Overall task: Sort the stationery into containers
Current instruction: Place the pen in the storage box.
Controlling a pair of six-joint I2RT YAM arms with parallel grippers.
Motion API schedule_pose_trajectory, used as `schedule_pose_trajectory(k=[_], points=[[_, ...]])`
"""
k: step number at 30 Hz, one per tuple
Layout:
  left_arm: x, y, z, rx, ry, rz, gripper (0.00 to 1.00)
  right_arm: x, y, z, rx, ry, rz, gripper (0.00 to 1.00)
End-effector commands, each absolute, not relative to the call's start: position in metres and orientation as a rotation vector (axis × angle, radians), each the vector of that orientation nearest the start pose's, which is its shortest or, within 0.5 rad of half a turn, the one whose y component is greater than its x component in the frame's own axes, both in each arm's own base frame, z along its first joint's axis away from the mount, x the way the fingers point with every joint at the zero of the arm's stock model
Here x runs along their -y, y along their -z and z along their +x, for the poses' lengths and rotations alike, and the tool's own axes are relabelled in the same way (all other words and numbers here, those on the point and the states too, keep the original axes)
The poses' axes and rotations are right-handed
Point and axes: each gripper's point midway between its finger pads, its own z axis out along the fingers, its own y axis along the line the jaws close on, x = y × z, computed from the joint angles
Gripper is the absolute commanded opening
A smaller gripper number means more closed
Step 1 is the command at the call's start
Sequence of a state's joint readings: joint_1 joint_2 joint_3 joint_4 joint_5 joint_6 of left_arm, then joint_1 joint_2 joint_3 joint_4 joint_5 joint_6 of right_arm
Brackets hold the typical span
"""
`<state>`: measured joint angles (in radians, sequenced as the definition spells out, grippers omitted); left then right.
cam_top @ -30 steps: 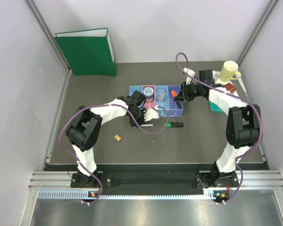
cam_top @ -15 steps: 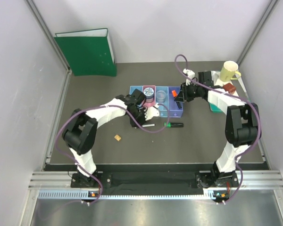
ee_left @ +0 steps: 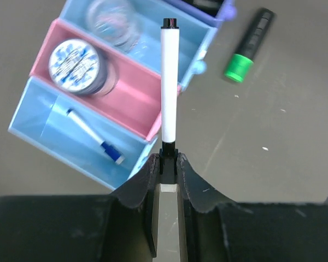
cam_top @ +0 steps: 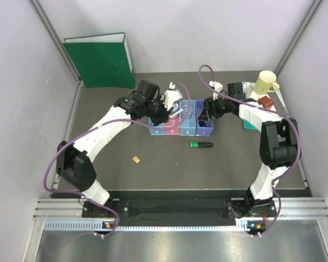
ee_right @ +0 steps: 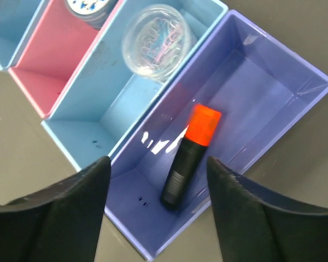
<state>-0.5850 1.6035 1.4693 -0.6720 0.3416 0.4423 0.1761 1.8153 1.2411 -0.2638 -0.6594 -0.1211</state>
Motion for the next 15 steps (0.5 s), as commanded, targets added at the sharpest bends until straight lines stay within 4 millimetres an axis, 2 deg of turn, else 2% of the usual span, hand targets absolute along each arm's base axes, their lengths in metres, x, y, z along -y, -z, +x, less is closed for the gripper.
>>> schedule_pose_trajectory(k=[1,3,7,11,15], points=[[0.257,-0.222,0.363,-2.033,0.481,0.999,0.00,-0.184,-0.160,0.413,-2.079,-0.767,-0.772,0.72],[0.248,-0.217,0.373,-2.078,0.484,0.899,0.00,-0.182,-0.176,0.408,-2.053,-0.746,-0.799,0.74],[0.230,-0.194,0.387,-2.182,0.478,0.740,0.00,-0.177,-0.192,0.397,-2.007,-0.680,-0.888,0.76],[0.227,-0.177,0.397,-2.239,0.518,0.649,0.00,-0.176,-0.203,0.370,-1.986,-0.630,-1.008,0.76],[0.229,-0.151,0.405,-2.328,0.563,0.571,0.00,-0.177,-0.206,0.343,-1.938,-0.565,-1.163,0.76]])
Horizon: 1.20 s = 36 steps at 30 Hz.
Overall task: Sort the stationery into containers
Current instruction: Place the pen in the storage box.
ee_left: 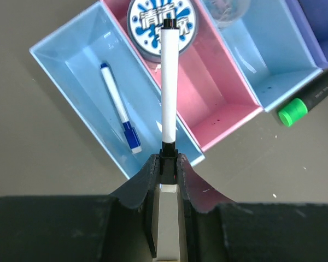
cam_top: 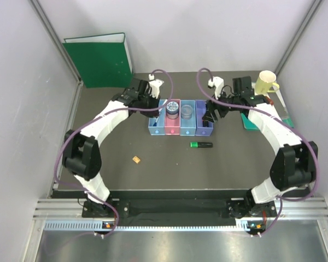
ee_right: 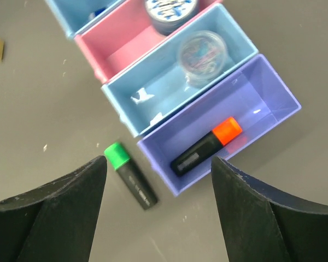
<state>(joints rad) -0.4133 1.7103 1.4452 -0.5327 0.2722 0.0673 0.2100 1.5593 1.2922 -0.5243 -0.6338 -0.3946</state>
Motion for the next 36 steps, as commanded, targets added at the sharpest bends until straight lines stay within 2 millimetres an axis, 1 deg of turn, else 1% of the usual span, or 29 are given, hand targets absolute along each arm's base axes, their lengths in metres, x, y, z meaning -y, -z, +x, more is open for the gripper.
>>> schedule_pose_trajectory(k=[1,2,3,4,5,7,8,11,15,17,18,19,21,22,25,29,31,32,33,34,35,36], points=[[0.229,-0.148,0.407,-2.341,0.572,0.553,0.00,-0.177,-0.204,0.338,-1.930,-0.553,-1.194,0.75],[0.229,-0.145,0.408,-2.354,0.584,0.542,0.00,-0.174,-0.202,0.325,-1.933,-0.545,-1.231,0.74],[0.229,-0.136,0.411,-2.377,0.593,0.528,0.00,-0.176,-0.199,0.319,-1.900,-0.509,-1.308,0.73],[0.227,-0.136,0.415,-2.387,0.606,0.495,0.00,-0.176,-0.197,0.312,-1.890,-0.493,-1.345,0.72],[0.228,-0.128,0.416,-2.408,0.630,0.482,0.00,-0.173,-0.192,0.302,-1.894,-0.480,-1.380,0.72],[0.225,-0.121,0.421,-2.432,0.655,0.431,0.00,-0.171,-0.183,0.291,-1.875,-0.445,-1.463,0.70],[0.223,-0.113,0.423,-2.449,0.659,0.419,0.00,-0.170,-0.183,0.285,-1.872,-0.441,-1.484,0.70],[0.219,-0.100,0.428,-2.477,0.657,0.384,0.00,-0.169,-0.179,0.277,-1.871,-0.440,-1.521,0.67],[0.221,-0.095,0.436,-2.480,0.675,0.349,0.00,-0.173,-0.174,0.267,-1.876,-0.473,-1.544,0.66],[0.224,-0.094,0.437,-2.483,0.697,0.347,0.00,-0.173,-0.166,0.262,-1.888,-0.482,-1.563,0.65],[0.225,-0.096,0.438,-2.478,0.704,0.347,0.01,-0.174,-0.162,0.260,-1.880,-0.477,-1.592,0.65],[0.226,-0.098,0.438,-2.473,0.714,0.350,0.14,-0.173,-0.152,0.255,-1.894,-0.479,-1.615,0.64],[0.228,-0.100,0.439,-2.464,0.724,0.360,0.25,-0.174,-0.139,0.252,-1.882,-0.456,-1.683,0.63],[0.229,-0.102,0.439,-2.461,0.730,0.363,0.36,-0.172,-0.129,0.248,-1.895,-0.455,-1.710,0.63],[0.232,-0.109,0.439,-2.440,0.756,0.377,0.45,-0.174,-0.109,0.248,-1.890,-0.424,-1.776,0.62],[0.239,-0.119,0.436,-2.420,0.812,0.391,0.46,-0.178,-0.089,0.255,-1.906,-0.415,-1.820,0.62],[0.241,-0.126,0.435,-2.407,0.838,0.402,0.46,-0.181,-0.088,0.264,-1.891,-0.395,-1.820,0.62],[0.245,-0.135,0.433,-2.385,0.871,0.423,0.45,-0.183,-0.083,0.266,-1.897,-0.392,-1.833,0.61],[0.245,-0.141,0.432,-2.372,0.878,0.439,0.45,-0.185,-0.080,0.268,-1.898,-0.394,-1.840,0.61],[0.247,-0.147,0.431,-2.357,0.889,0.454,0.45,-0.187,-0.082,0.273,-1.891,-0.388,-1.842,0.61],[0.247,-0.156,0.427,-2.342,0.897,0.470,0.45,-0.189,-0.075,0.276,-1.905,-0.395,-1.855,0.61],[0.248,-0.163,0.425,-2.323,0.907,0.499,0.45,-0.192,-0.078,0.281,-1.895,-0.394,-1.859,0.61]])
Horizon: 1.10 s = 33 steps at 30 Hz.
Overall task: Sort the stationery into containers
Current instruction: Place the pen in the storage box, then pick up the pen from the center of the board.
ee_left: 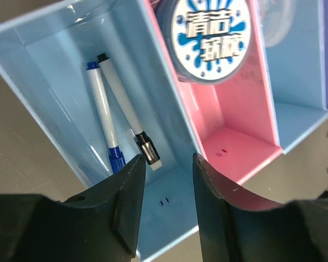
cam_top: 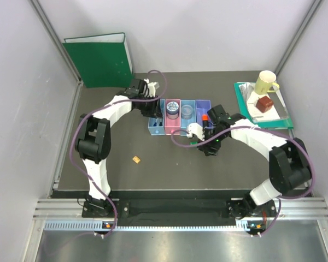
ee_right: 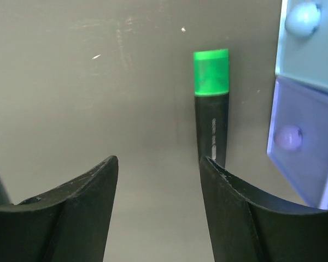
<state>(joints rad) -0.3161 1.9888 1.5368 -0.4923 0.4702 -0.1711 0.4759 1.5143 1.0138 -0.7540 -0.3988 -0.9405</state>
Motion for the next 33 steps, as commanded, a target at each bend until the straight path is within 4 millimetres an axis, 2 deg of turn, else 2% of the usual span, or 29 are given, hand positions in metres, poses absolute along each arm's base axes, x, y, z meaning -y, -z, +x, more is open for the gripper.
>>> schedule_pose_trajectory(k=[1,4,9,13,19,23,25,26,27,28,29,30,33], points=[[0.248,-0.168,0.423,-2.313,0.911,0.519,0.45,-0.194,-0.072,0.283,-1.906,-0.400,-1.873,0.61],[0.243,-0.182,0.408,-2.294,0.896,0.611,0.45,-0.199,-0.066,0.294,-1.901,-0.398,-1.886,0.61],[0.230,-0.182,0.382,-2.293,0.845,0.748,0.45,-0.209,-0.058,0.305,-1.894,-0.413,-1.896,0.60],[0.224,-0.188,0.371,-2.290,0.834,0.777,0.45,-0.212,-0.043,0.303,-1.903,-0.439,-1.909,0.60],[0.218,-0.194,0.364,-2.277,0.817,0.816,0.45,-0.209,-0.017,0.294,-1.931,-0.469,-1.928,0.55],[0.204,-0.178,0.358,-2.298,0.725,0.910,0.44,-0.208,-0.009,0.292,-1.946,-0.474,-1.923,0.45],[0.192,-0.168,0.357,-2.304,0.634,0.976,0.44,-0.209,-0.007,0.292,-1.946,-0.479,-1.918,0.25],[0.184,-0.156,0.351,-2.297,0.588,1.064,0.44,-0.209,-0.007,0.291,-1.956,-0.483,-1.907,0.14],[0.175,-0.147,0.350,-2.306,0.524,1.111,0.44,-0.210,-0.006,0.291,-1.958,-0.485,-1.899,0.00],[0.169,-0.144,0.346,-2.282,0.487,1.177,0.45,-0.210,-0.008,0.291,-1.962,-0.482,-1.892,0.00],[0.161,-0.130,0.340,-2.263,0.442,1.282,0.45,-0.210,-0.009,0.290,-1.972,-0.482,-1.882,0.00],[0.155,-0.125,0.337,-2.248,0.408,1.337,0.47,-0.210,-0.011,0.288,-1.980,-0.483,-1.875,0.00],[0.138,-0.110,0.325,-2.164,0.314,1.551,0.49,-0.212,-0.031,0.286,-1.986,-0.484,-1.820,0.00]])
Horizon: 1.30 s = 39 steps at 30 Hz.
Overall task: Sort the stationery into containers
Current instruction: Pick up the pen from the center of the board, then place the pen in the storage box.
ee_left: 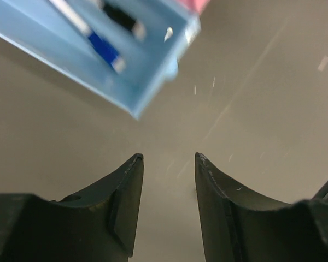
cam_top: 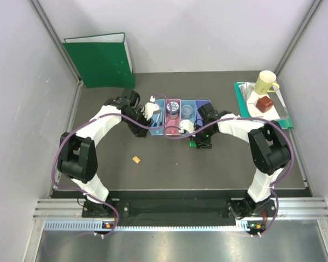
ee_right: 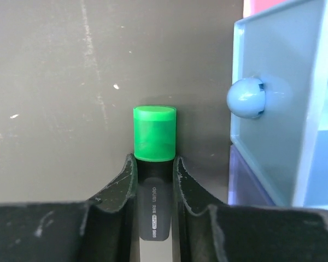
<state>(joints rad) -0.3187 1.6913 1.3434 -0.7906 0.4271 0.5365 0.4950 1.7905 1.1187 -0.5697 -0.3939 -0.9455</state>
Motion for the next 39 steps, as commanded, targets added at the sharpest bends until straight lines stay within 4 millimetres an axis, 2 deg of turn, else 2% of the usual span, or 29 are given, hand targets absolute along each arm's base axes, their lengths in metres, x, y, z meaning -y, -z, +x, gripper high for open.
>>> schedule_pose_trajectory(k=[1,8,12,13,15,16,17,19,20,22,23,24,25,26,27,29,33,39], points=[[0.134,-0.106,0.321,-2.147,0.294,1.595,0.50,-0.213,-0.047,0.286,-1.969,-0.480,-1.789,0.00],[0.126,-0.094,0.302,-1.918,0.305,1.953,0.57,-0.215,-0.122,0.269,-1.946,-0.519,-1.627,0.00],[0.128,-0.086,0.295,-1.827,0.316,2.031,0.58,-0.216,-0.165,0.270,-1.913,-0.504,-1.508,0.00],[0.125,-0.077,0.289,-1.816,0.320,2.060,0.58,-0.216,-0.176,0.271,-1.923,-0.504,-1.453,0.00],[0.124,-0.068,0.297,-1.743,0.240,2.107,0.58,-0.216,-0.197,0.286,-1.899,-0.489,-1.353,0.00],[0.122,-0.057,0.289,-1.730,0.235,2.146,0.58,-0.213,-0.204,0.294,-1.922,-0.499,-1.273,0.00],[0.123,-0.054,0.296,-1.673,0.185,2.177,0.58,-0.213,-0.214,0.303,-1.912,-0.495,-1.226,0.00],[0.122,-0.043,0.296,-1.642,0.147,2.206,0.57,-0.211,-0.221,0.323,-1.930,-0.502,-1.126,0.00],[0.123,-0.042,0.298,-1.618,0.132,2.216,0.57,-0.213,-0.233,0.333,-1.908,-0.511,-1.098,0.00],[0.126,-0.037,0.304,-1.581,0.114,2.242,0.57,-0.208,-0.229,0.355,-1.974,-0.541,-0.990,0.00],[0.127,-0.037,0.307,-1.572,0.112,2.248,0.57,-0.211,-0.243,0.368,-1.938,-0.571,-0.951,0.00],[0.127,-0.033,0.304,-1.576,0.136,2.270,0.57,-0.211,-0.237,0.380,-1.963,-0.595,-0.912,0.00],[0.130,-0.038,0.310,-1.557,0.131,2.273,0.57,-0.203,-0.241,0.392,-1.978,-0.611,-0.840,0.00],[0.132,-0.038,0.311,-1.558,0.142,2.277,0.57,-0.203,-0.252,0.404,-1.945,-0.608,-0.817,0.00],[0.129,-0.035,0.304,-1.579,0.180,2.306,0.57,-0.200,-0.243,0.414,-1.971,-0.610,-0.796,0.00],[0.133,-0.042,0.305,-1.554,0.209,2.326,0.57,-0.192,-0.244,0.428,-1.970,-0.579,-0.779,0.00],[0.134,-0.052,0.298,-1.511,0.235,2.369,0.58,-0.186,-0.228,0.438,-1.998,-0.566,-0.778,0.00],[0.138,-0.076,0.279,-1.468,0.284,2.377,0.57,-0.190,-0.210,0.431,-2.034,-0.625,-0.774,0.00]])
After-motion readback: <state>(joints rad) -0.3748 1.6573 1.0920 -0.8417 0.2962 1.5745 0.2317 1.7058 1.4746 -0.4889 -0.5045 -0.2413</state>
